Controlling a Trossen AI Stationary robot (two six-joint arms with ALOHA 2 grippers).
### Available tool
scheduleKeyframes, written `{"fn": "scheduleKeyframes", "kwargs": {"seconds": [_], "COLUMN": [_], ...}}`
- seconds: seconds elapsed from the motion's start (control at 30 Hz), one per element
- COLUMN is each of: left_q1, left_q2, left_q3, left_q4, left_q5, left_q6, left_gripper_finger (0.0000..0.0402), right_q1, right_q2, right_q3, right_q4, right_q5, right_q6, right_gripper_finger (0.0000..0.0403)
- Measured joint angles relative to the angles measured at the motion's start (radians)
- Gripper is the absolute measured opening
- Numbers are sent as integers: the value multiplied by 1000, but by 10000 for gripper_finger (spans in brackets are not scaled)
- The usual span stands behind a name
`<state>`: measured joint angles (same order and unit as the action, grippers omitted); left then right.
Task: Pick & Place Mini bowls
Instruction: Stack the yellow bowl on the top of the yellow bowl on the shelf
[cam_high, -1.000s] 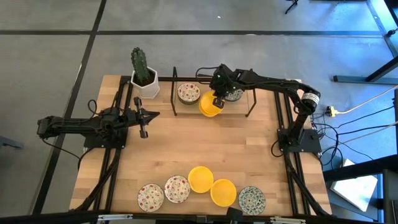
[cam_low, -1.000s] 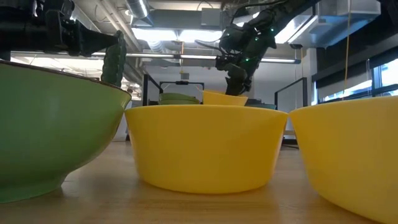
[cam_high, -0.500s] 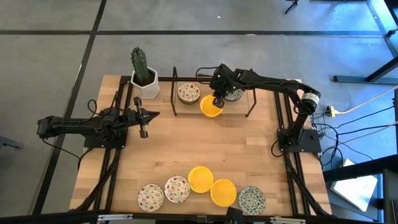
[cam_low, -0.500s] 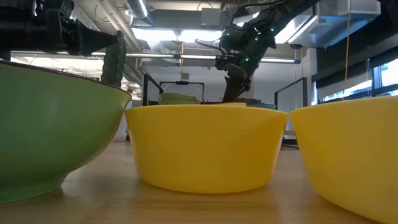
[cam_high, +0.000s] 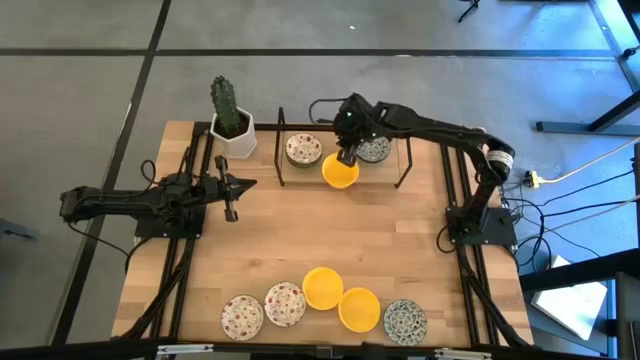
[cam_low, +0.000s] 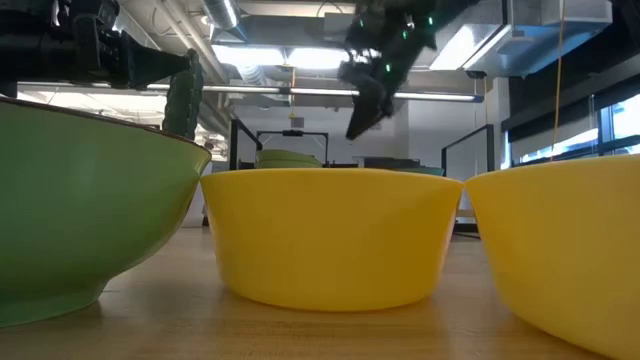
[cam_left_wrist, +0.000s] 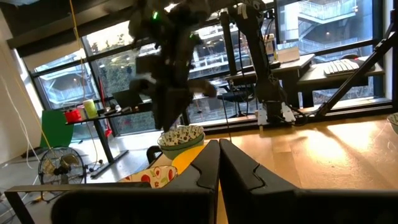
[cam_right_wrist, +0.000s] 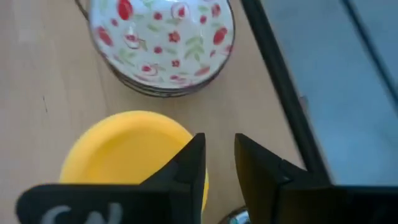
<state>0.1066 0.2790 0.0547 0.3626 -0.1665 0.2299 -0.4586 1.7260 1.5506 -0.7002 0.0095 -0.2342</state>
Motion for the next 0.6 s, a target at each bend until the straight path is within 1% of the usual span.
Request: {"fn": "scheduleKeyframes", "kwargs": {"seconds": [0.1, 0.13, 0.17, 0.27, 0.37, 0.43, 0.5, 0.6], "left_q1": [0, 0, 0, 0, 0, 0, 0, 0], "left_q2": [0, 0, 0, 0, 0, 0, 0, 0], "left_q3": [0, 0, 0, 0, 0, 0, 0, 0], "left_q4": [0, 0, 0, 0, -1, -1, -1, -1], "left_q5": [0, 0, 0, 0, 0, 1, 1, 1], "left_q6": [0, 0, 0, 0, 0, 0, 0, 0], "left_gripper_finger": [7, 8, 8, 6, 4, 4, 6, 8], "right_q1": [89, 125, 161, 256, 323, 354, 376, 394], "right_q2": [-1, -1, -1, -1, -1, -1, 0, 0], "right_q3": [50, 55, 56, 41, 8, -21, -47, -102], "right_q4": [-76, -93, -112, -187, -270, -274, -274, -227], "right_q5": [65, 71, 69, 81, 97, 97, 70, 48], "right_q6": [-28, -31, -36, -35, -29, -9, -7, -23], "right_gripper_finger": [40, 21, 11, 9, 4, 5, 5, 3]}}
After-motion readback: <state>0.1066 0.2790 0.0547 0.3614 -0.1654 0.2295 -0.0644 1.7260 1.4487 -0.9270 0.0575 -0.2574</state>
